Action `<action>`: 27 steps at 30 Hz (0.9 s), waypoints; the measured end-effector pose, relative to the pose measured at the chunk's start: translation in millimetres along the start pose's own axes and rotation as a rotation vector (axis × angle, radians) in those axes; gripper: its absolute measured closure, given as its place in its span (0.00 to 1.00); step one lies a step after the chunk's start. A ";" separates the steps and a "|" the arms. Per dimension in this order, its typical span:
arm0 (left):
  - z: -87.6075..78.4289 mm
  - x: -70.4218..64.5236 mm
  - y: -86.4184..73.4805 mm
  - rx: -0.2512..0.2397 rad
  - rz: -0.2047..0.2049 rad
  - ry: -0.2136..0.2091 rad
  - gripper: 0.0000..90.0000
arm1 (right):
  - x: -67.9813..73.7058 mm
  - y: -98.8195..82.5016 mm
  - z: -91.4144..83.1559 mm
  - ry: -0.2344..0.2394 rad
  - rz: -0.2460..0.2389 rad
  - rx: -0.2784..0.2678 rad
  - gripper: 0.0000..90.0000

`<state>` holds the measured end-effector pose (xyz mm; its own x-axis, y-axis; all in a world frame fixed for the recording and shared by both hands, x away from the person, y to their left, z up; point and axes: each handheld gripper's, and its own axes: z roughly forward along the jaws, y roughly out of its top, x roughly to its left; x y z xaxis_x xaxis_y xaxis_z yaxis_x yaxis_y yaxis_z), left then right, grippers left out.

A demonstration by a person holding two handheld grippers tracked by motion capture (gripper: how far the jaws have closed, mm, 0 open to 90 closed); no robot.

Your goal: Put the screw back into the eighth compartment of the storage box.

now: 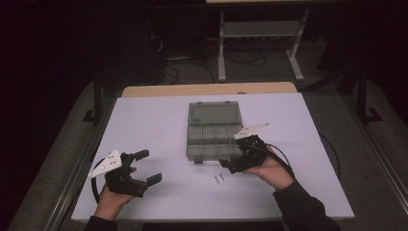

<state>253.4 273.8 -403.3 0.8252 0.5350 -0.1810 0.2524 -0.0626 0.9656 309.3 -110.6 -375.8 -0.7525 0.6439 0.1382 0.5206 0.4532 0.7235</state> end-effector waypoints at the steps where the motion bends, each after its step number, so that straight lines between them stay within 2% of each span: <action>1: -0.4 -0.2 0.1 0.004 0.001 0.003 0.00 | 2.1 -0.7 1.1 0.003 -0.010 0.004 0.07; 9: -0.6 -0.4 0.1 0.000 0.002 0.000 0.00 | 13.9 -8.8 11.5 0.039 -0.041 0.047 0.07; 13: -1.2 0.0 0.2 0.006 0.004 0.002 0.00 | 16.7 -11.2 16.6 0.038 -0.052 0.068 0.08; 14: -1.4 0.2 0.2 0.001 0.004 0.004 0.00 | 17.2 -12.5 18.6 0.039 -0.050 0.075 0.14; 19: -0.8 -0.5 0.2 0.004 0.000 0.002 0.00 | 17.1 -16.1 23.2 0.034 -0.041 0.096 0.23; 23: -1.2 -0.2 0.1 0.005 0.003 0.002 0.00 | 18.6 -20.3 29.8 0.040 -0.049 0.130 0.43; 27: -1.4 0.0 0.1 0.004 0.003 0.004 0.00 | 18.6 -21.9 32.0 0.040 -0.054 0.147 0.52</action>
<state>252.7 275.0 -402.9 0.8240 0.5380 -0.1775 0.2521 -0.0675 0.9654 296.8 -88.8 -410.7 -0.7950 0.5922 0.1311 0.5302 0.5734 0.6246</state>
